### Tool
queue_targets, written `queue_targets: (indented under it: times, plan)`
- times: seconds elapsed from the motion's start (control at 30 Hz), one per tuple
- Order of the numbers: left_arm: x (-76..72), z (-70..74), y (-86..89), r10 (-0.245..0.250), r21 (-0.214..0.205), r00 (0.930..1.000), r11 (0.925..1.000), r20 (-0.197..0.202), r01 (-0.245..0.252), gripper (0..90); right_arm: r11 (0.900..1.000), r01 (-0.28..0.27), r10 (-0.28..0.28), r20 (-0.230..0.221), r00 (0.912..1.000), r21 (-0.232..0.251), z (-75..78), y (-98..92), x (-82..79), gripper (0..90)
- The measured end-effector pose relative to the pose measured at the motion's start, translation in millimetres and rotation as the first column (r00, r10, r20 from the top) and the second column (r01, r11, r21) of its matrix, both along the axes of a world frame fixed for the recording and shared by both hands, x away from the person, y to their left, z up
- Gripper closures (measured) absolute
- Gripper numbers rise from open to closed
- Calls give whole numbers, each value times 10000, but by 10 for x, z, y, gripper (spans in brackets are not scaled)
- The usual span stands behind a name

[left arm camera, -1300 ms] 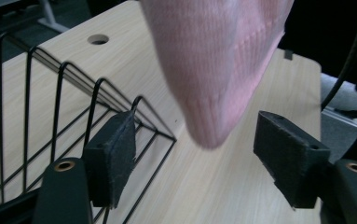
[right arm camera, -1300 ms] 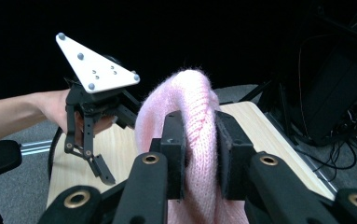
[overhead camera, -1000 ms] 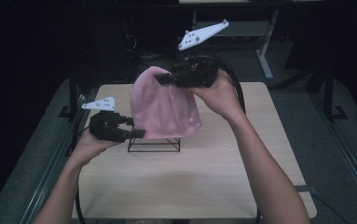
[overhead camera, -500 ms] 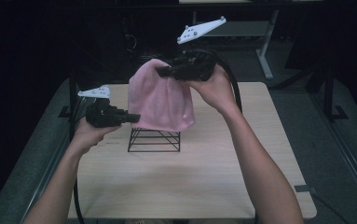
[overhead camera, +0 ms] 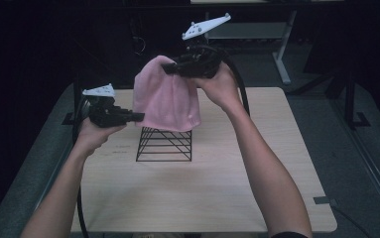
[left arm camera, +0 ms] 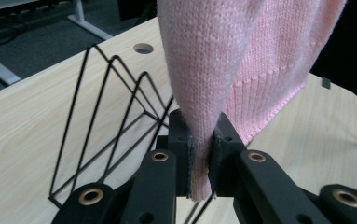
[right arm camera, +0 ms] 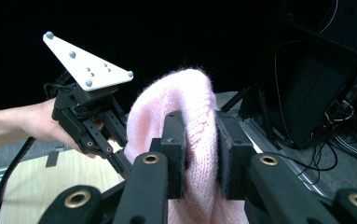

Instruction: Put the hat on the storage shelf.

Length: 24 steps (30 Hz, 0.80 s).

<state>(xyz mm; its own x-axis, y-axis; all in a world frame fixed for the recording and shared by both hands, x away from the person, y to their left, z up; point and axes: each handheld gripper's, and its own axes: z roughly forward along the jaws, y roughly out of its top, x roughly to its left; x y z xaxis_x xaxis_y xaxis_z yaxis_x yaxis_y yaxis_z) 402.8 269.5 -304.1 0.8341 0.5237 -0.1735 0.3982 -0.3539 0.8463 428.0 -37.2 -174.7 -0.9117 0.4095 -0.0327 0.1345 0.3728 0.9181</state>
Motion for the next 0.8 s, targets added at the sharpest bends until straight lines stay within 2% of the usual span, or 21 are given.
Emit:
queue_targets:
  times: [0.23,0.3,0.4,0.6,0.8]
  plan:
    - [23,-29,10,197,112,9998,9997,57,-197,809,10000,24,-24,-167,9999,-1,-53,-3,92,748]
    - [27,-36,11,159,93,9999,9998,-39,-159,809,10000,-47,49,-157,9999,86,-66,-6,109,747]
    - [18,-35,13,138,105,9999,9999,-52,-137,809,9998,-148,152,-311,9994,137,-78,-3,107,746]
    - [-5,-29,37,32,155,10000,9999,-21,-32,809,9995,-284,288,-247,9993,162,-71,7,73,745]
    - [-37,-47,84,50,223,10000,9997,-86,-48,809,9988,-487,486,-236,9985,-28,-73,41,37,744]
